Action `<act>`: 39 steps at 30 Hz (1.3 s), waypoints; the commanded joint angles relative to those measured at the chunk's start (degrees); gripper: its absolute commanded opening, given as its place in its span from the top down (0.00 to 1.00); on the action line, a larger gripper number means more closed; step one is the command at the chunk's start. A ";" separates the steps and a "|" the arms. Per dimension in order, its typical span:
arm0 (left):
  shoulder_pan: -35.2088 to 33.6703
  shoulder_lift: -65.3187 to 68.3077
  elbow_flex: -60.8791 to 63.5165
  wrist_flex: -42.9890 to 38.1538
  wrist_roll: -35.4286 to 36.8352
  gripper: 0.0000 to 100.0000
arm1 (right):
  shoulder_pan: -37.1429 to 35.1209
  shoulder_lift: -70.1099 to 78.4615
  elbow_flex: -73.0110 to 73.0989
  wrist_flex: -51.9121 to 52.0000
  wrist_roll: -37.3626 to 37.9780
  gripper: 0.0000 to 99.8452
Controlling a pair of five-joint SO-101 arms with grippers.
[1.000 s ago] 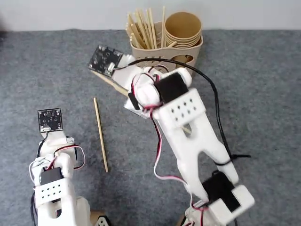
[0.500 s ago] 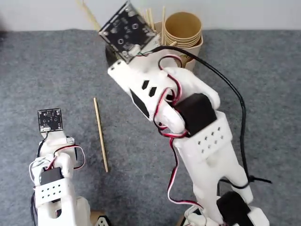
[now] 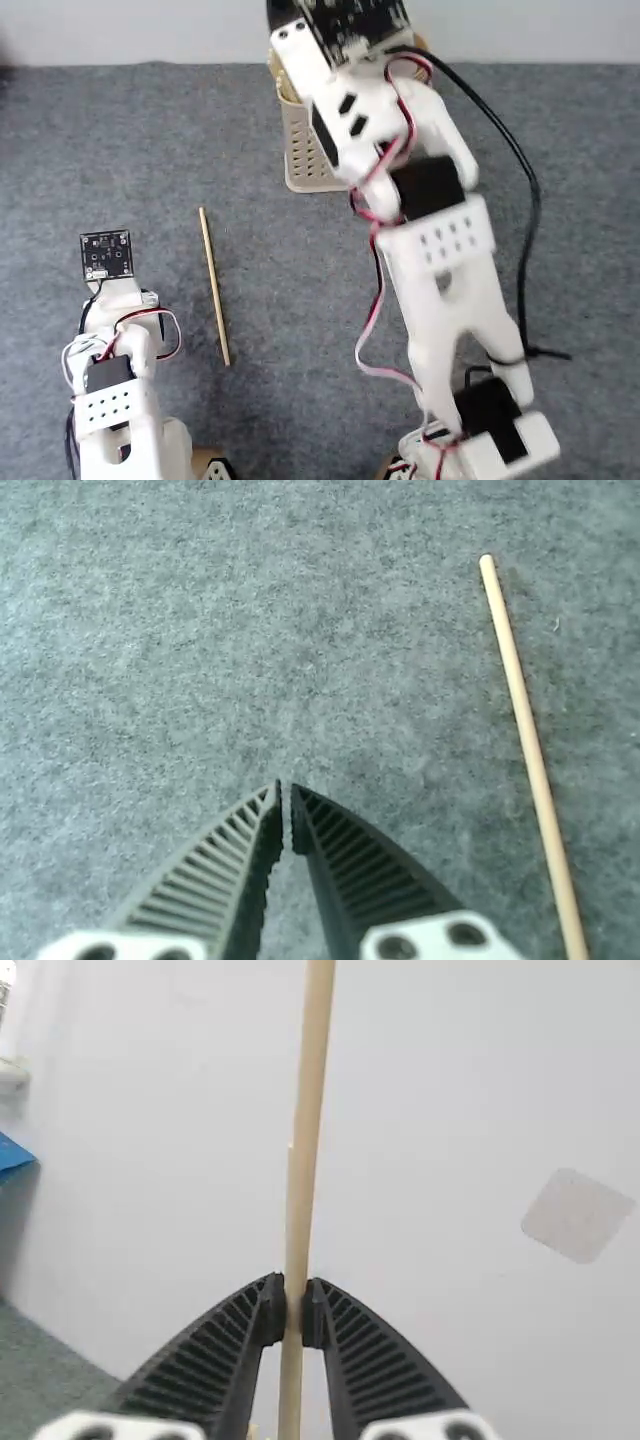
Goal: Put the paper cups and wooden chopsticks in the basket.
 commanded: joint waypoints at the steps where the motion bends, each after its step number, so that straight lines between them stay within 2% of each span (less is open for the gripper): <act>1: 0.35 -1.05 -0.40 -1.14 -0.79 0.98 | 1.54 3.65 -0.26 -7.16 -0.88 0.99; 7: 0.35 -1.05 -0.40 -1.14 -0.79 0.98 | 1.98 10.42 -0.26 -9.10 -4.31 0.99; 13: 0.35 -1.05 -0.40 -1.14 -0.79 0.98 | 4.35 14.55 -0.35 -8.57 -4.40 0.99; 15: 0.35 -1.05 -0.40 -1.14 -0.79 0.98 | 4.35 14.55 -0.62 -5.93 -4.31 0.95; 20: 0.35 -1.05 -0.40 -1.14 -0.79 0.98 | 4.00 13.14 -0.70 -0.40 -4.31 0.76; 24: 0.35 -1.05 -0.40 -1.05 -0.79 0.98 | 3.12 9.89 -0.70 2.24 -4.40 0.80; 28: -0.09 -1.05 -0.48 -0.97 -0.70 0.98 | -0.31 5.67 -0.70 14.46 -4.40 0.86; 31: -0.35 -1.14 -0.84 -0.97 -0.53 0.98 | -3.65 3.91 -0.70 25.63 -4.66 0.87; 34: -3.34 -1.14 -1.71 -1.05 -0.53 0.98 | -6.46 3.65 -0.62 35.03 -9.58 0.87; 39: -9.67 -1.14 -3.65 -1.14 -0.35 0.98 | -9.71 3.91 -0.26 43.38 -17.14 0.87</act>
